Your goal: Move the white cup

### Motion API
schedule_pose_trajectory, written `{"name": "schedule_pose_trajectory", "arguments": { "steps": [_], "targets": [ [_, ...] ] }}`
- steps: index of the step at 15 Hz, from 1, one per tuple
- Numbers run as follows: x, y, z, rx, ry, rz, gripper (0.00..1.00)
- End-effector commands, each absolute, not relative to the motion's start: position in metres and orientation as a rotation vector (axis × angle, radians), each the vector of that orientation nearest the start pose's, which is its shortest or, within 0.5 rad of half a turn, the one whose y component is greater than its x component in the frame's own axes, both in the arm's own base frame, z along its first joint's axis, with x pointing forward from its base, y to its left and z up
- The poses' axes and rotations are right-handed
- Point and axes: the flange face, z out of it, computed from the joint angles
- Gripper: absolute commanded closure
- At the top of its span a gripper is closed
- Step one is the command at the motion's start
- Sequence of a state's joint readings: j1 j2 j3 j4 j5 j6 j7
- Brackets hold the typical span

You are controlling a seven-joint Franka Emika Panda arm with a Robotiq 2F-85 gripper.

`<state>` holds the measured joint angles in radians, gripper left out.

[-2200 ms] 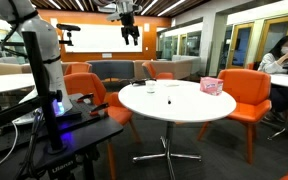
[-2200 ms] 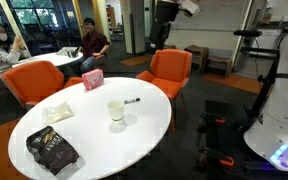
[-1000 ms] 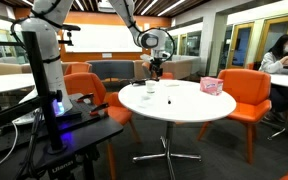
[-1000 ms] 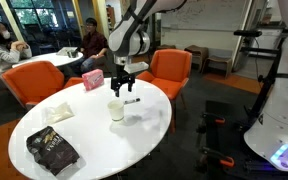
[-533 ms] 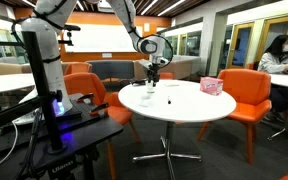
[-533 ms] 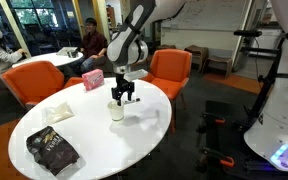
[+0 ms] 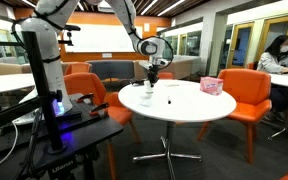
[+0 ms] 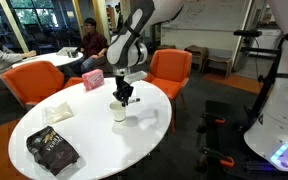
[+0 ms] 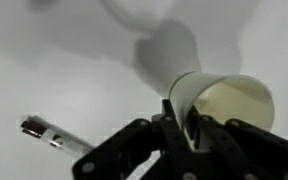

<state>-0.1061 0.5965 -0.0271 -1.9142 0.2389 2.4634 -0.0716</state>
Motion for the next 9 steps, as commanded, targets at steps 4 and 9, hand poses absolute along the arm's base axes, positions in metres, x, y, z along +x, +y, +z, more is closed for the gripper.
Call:
{"name": "schedule_pose_trajectory", "arguments": {
  "steps": [4, 9],
  "targets": [
    [0.605, -0.088, 0.196, -2.992, 0.289, 0.017, 0.99],
    [0.558, -0.086, 0.223, -2.994, -0.048, 0.045, 0.99]
  ]
}}
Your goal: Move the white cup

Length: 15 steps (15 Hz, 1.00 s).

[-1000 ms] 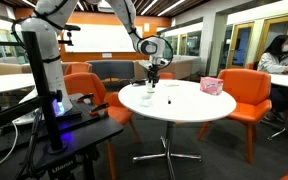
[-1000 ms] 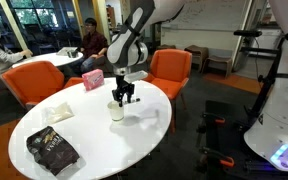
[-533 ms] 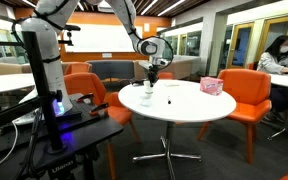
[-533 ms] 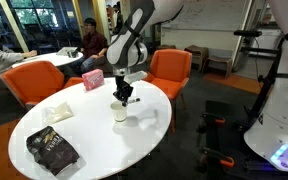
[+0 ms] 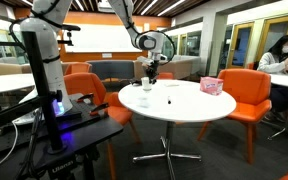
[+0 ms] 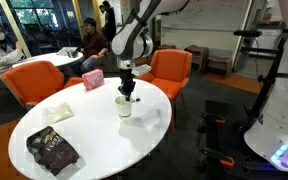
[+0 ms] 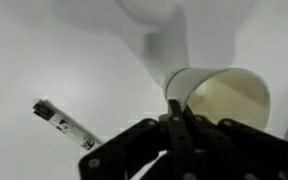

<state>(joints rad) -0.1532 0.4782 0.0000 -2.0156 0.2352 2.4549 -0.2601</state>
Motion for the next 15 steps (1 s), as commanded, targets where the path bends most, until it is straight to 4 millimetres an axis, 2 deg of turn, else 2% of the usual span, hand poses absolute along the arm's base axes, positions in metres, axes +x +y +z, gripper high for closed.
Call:
{"name": "schedule_pose_trajectory", "arguments": {
  "steps": [1, 5, 7, 10, 15],
  "targets": [
    [0.544, -0.085, 0.225, -2.992, -0.092, 0.058, 0.99],
    [0.487, -0.088, 0.230, -3.029, -0.187, 0.079, 0.99],
    [0.469, -0.093, 0.234, -3.046, -0.197, 0.048, 0.99],
    [0.460, -0.104, 0.235, -3.066, -0.176, -0.046, 0.99],
    [0.465, -0.114, 0.219, -3.032, -0.117, -0.130, 0.99]
  ]
}}
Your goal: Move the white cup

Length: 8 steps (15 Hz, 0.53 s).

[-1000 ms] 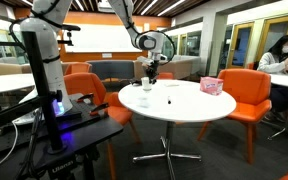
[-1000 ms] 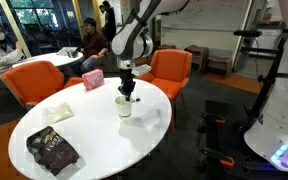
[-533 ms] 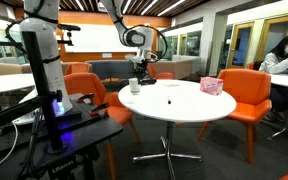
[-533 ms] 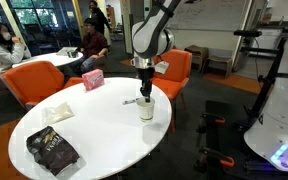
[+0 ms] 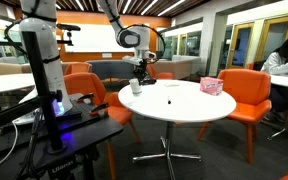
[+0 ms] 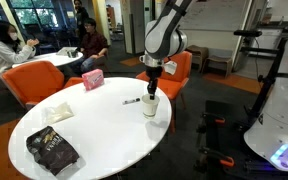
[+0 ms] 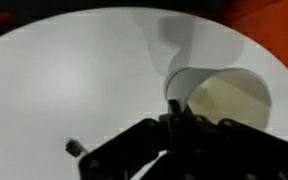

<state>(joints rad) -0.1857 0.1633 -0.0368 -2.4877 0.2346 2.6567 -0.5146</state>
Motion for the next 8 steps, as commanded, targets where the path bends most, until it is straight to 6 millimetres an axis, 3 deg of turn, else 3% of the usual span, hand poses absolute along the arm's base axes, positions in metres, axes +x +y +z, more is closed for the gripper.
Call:
{"name": "schedule_pose_trajectory", "arguments": {
  "steps": [1, 4, 8],
  "targets": [
    [0.467, -0.115, 0.216, -3.025, -0.099, -0.143, 0.99],
    [0.476, -0.122, 0.213, -3.015, -0.035, -0.182, 0.99],
    [0.487, -0.148, 0.214, -3.007, 0.103, -0.219, 0.99]
  ]
}}
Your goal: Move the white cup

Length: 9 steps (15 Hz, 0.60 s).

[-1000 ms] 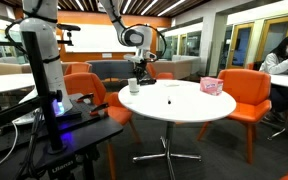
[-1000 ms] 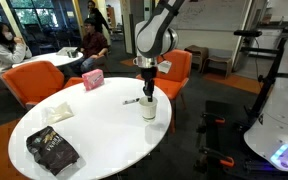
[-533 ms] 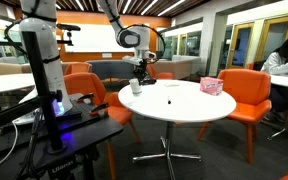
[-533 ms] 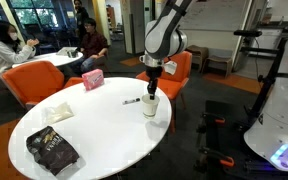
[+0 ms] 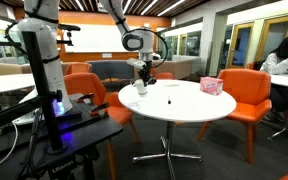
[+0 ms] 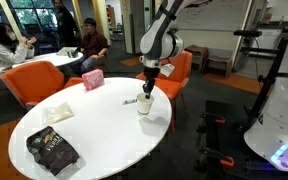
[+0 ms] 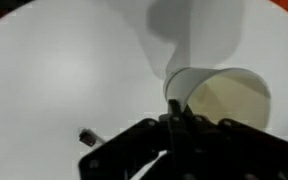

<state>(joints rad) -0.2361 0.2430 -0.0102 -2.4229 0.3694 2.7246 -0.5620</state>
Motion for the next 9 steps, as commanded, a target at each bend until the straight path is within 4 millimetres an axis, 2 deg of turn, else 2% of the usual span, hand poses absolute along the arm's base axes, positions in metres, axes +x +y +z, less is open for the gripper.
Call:
{"name": "schedule_pose_trajectory", "arguments": {
  "steps": [1, 4, 9],
  "targets": [
    [0.490, -0.157, 0.214, -3.008, 0.153, -0.234, 0.99],
    [0.490, -0.182, 0.215, -3.024, 0.245, -0.231, 0.99],
    [0.478, -0.216, 0.209, -3.051, 0.358, -0.197, 0.99]
  ]
}}
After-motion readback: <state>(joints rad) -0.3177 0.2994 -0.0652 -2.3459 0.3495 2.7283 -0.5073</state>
